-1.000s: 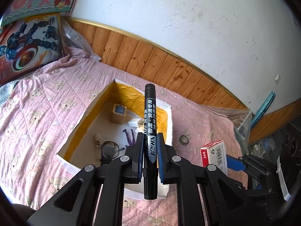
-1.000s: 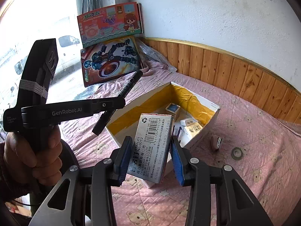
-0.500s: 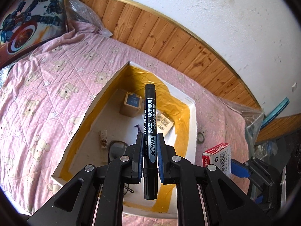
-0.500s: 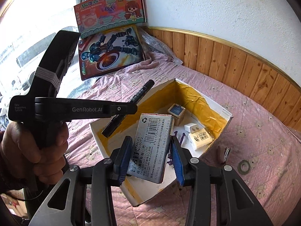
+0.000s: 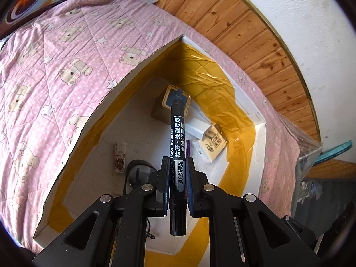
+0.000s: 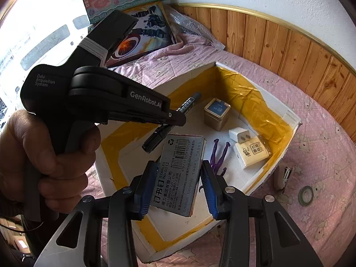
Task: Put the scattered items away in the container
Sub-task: 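Open the left tool to drop the marker while the right tool drops the card box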
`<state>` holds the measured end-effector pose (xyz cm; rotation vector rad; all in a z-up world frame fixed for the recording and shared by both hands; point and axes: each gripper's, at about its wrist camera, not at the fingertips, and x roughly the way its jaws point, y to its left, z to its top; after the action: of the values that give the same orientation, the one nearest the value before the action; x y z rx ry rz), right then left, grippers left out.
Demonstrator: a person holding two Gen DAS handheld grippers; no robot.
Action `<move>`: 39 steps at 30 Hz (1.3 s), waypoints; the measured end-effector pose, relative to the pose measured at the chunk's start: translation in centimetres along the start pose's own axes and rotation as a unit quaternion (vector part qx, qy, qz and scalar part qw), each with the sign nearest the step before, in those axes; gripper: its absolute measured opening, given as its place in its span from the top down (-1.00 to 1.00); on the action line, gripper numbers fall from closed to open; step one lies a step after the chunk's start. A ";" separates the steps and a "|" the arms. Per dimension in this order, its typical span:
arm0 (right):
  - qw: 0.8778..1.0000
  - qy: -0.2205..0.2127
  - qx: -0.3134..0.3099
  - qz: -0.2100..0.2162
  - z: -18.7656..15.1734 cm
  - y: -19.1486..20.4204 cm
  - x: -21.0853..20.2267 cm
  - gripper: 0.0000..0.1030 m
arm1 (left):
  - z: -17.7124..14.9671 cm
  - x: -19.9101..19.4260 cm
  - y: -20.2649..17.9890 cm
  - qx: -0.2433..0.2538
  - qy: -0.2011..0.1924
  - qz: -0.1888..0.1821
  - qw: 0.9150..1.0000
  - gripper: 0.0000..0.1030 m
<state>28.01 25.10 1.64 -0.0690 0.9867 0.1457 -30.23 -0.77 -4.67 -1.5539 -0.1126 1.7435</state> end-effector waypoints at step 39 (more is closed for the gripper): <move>0.995 0.055 -0.080 0.033 -1.7 1.9 3.2 0.16 | 2.7 3.3 -0.6 0.013 0.021 0.051 0.998 0.40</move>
<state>27.99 27.03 -1.94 -0.1936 1.0864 0.2839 -32.14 2.72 -6.29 -1.6022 0.0098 1.7817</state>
